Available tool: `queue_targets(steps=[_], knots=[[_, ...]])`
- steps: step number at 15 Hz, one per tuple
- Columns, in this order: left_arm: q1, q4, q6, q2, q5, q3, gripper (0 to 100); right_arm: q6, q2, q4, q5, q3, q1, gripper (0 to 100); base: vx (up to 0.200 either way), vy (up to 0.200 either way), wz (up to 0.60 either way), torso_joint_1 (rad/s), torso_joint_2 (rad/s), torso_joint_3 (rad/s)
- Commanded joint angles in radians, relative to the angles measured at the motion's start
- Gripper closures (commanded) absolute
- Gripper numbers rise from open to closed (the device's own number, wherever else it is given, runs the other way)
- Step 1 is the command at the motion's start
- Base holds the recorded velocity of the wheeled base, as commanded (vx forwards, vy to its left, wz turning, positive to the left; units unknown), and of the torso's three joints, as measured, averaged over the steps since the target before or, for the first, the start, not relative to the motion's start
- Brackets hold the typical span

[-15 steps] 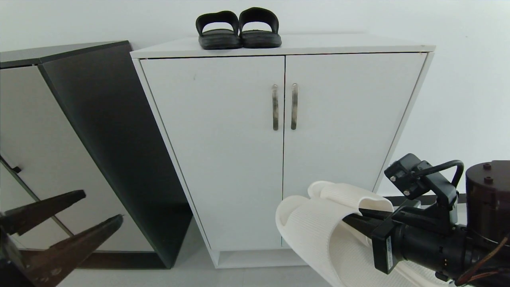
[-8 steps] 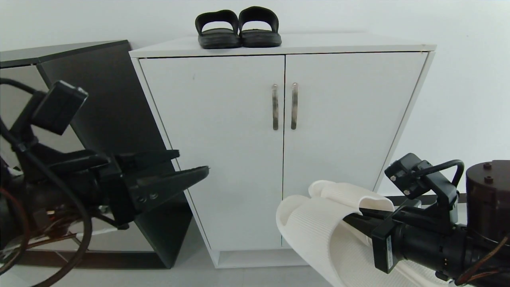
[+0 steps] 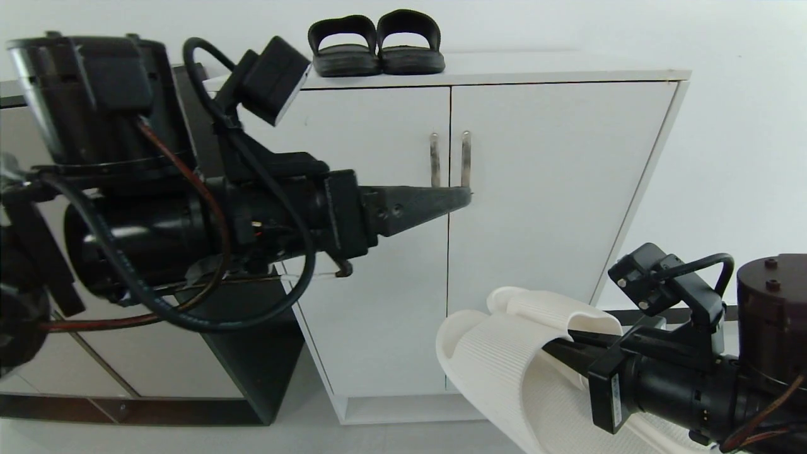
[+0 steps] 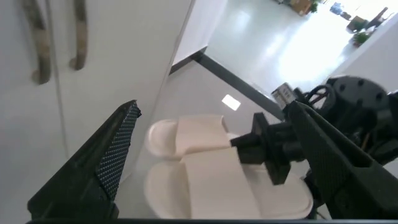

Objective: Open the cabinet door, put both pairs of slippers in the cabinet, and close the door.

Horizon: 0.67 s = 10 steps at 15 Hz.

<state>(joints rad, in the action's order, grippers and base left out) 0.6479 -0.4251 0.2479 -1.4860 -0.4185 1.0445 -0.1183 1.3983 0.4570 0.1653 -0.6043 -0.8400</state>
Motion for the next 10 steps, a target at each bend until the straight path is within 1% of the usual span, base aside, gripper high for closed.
queue_targets(steps=[1,2,3,6,7,8,9,10], knots=[[0.024,-0.007,0.042,-0.097,-0.002,0.095,0,0.0,-0.002,0.0,0.0,-0.002,-0.001,100,0.0,0.0,0.0,0.0,0.0,0.0],[0.024,-0.006,0.053,-0.123,-0.002,0.124,0,0.0,-0.001,0.0,0.0,-0.002,-0.001,100,0.0,0.0,0.0,0.0,0.0,0.0],[0.021,-0.009,0.047,-0.149,0.0,0.137,0,0.0,-0.001,0.0,0.0,-0.003,-0.001,100,0.0,0.0,0.0,0.0,0.0,0.0],[0.016,0.0,0.047,-0.183,-0.005,0.175,0,0.002,-0.001,0.0,0.0,-0.003,-0.001,100,0.0,0.0,0.0,0.0,0.0,0.0],[0.016,0.005,0.047,-0.191,-0.022,0.19,0,0.0,-0.001,0.0,0.0,-0.003,-0.001,100,0.0,0.0,0.0,0.0,0.0,0.0],[0.009,0.029,0.05,-0.198,-0.074,0.218,0,0.002,-0.001,0.0,0.0,-0.003,-0.001,100,0.0,0.0,0.0,0.0,0.0,0.0],[-0.005,0.074,0.059,-0.209,-0.125,0.259,0,0.002,-0.001,0.0,0.0,-0.003,-0.001,100,0.0,0.0,0.0,0.0,0.0,0.0],[-0.008,0.129,0.07,-0.229,-0.143,0.31,0,0.0,-0.001,0.0,0.0,-0.002,-0.001,100,0.0,0.0,0.0,0.0,0.0,0.0]])
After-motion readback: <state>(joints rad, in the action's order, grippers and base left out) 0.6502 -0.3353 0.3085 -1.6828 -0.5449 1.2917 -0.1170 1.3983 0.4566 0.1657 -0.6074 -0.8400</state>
